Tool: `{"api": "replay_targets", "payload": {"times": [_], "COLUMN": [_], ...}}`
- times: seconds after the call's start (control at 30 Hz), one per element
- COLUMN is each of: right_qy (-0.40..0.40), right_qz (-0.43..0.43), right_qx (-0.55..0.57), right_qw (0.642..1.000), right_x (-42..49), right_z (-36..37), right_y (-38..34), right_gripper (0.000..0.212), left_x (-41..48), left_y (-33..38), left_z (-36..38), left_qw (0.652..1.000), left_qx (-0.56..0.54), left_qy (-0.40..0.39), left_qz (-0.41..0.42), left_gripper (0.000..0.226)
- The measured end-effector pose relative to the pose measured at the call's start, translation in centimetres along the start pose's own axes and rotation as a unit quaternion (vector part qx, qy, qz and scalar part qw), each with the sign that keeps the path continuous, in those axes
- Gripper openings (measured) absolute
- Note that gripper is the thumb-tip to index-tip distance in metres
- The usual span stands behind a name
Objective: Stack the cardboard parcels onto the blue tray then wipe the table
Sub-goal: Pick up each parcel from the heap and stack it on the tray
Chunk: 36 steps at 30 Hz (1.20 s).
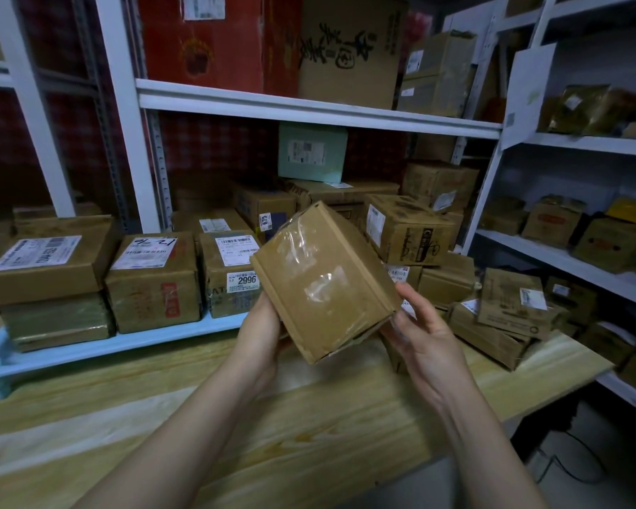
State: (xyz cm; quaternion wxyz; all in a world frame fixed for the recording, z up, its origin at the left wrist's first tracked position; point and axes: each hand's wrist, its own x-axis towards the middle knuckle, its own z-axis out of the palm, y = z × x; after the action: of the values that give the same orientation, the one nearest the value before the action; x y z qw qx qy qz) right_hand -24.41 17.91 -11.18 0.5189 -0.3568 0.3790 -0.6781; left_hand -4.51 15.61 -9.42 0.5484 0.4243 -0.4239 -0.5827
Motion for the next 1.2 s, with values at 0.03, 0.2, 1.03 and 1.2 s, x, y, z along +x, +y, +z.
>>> {"api": "replay_targets", "payload": {"times": [0.03, 0.2, 1.03, 1.2], "right_qy": [0.001, 0.032, -0.08, -0.055], "right_qz": [0.002, 0.032, 0.11, 0.133], "right_qx": [-0.005, -0.003, 0.043, 0.061], "right_qw": [1.0, 0.999, 0.99, 0.988], "right_x": [0.1, 0.5, -0.3, -0.7], "right_z": [0.0, -0.1, 0.7, 0.5], "right_y": [0.1, 0.1, 0.9, 1.5], "right_gripper": [0.038, 0.036, 0.058, 0.043], "left_x": [0.0, 0.2, -0.5, -0.2], "left_y": [0.0, -0.1, 0.1, -0.3], "left_z": [0.0, 0.0, -0.7, -0.3], "left_qw": [1.0, 0.998, 0.972, 0.96], "left_qx": [-0.009, -0.058, 0.134, 0.235], "left_qy": [0.002, 0.025, -0.117, -0.042], "left_qz": [-0.003, -0.017, 0.154, 0.149], "left_gripper": [0.033, 0.035, 0.049, 0.072]}}
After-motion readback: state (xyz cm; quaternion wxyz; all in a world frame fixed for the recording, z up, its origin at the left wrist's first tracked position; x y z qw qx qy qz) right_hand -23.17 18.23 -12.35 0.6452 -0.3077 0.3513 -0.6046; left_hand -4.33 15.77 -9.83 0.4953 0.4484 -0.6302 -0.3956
